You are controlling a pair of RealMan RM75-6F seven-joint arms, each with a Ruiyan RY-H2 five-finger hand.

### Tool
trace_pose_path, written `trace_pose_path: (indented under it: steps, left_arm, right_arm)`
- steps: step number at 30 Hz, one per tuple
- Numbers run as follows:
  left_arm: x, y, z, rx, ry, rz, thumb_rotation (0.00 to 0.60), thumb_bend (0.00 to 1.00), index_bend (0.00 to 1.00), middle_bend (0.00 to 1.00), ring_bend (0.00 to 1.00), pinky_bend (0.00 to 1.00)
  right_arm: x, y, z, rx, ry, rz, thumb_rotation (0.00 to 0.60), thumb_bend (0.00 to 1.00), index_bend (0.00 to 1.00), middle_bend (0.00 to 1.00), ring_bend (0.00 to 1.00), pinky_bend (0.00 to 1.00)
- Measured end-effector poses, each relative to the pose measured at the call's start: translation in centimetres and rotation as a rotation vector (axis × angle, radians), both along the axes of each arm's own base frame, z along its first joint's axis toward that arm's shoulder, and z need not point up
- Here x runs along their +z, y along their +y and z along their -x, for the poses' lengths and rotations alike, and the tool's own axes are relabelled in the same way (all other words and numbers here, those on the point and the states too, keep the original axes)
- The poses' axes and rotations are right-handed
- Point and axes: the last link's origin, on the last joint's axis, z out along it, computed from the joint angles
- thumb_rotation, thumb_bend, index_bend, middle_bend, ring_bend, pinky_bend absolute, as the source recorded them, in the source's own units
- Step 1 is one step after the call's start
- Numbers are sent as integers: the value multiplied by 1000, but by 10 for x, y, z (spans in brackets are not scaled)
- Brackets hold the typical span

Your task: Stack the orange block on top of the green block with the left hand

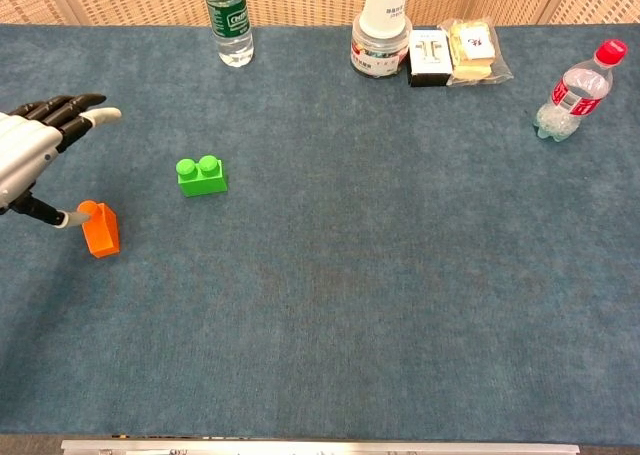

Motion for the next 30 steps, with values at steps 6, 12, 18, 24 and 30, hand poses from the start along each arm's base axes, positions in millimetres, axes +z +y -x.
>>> trace_pose_path:
  steps: [6,12,18,24,30]
  left_arm:
    - [-11,5,-5,17,12,19,600,13,0,0,0,111]
    - [-16,8,-11,21,14,29,600,13,0,0,0,111]
    - [-21,11,-13,38,20,36,600,12,0,0,0,111]
    - [-28,17,-12,69,33,48,600,13,0,0,0,111]
    - [-38,22,-11,89,59,54,600,12,0,0,0,111]
  right_arm:
    - [-1,0,1,-5,4,-6,600,80,288,223,97,311]
    - [-3,0,1,-7,4,-13,600,80,288,223,97,312]
    - [-3,0,1,-8,5,-15,600,79,288,223,97,312]
    - [-4,0,1,-11,5,-20,600,79,288,223,97,311]
    - [-4,0,2,-15,6,-21,600,79,288,223,97,312]
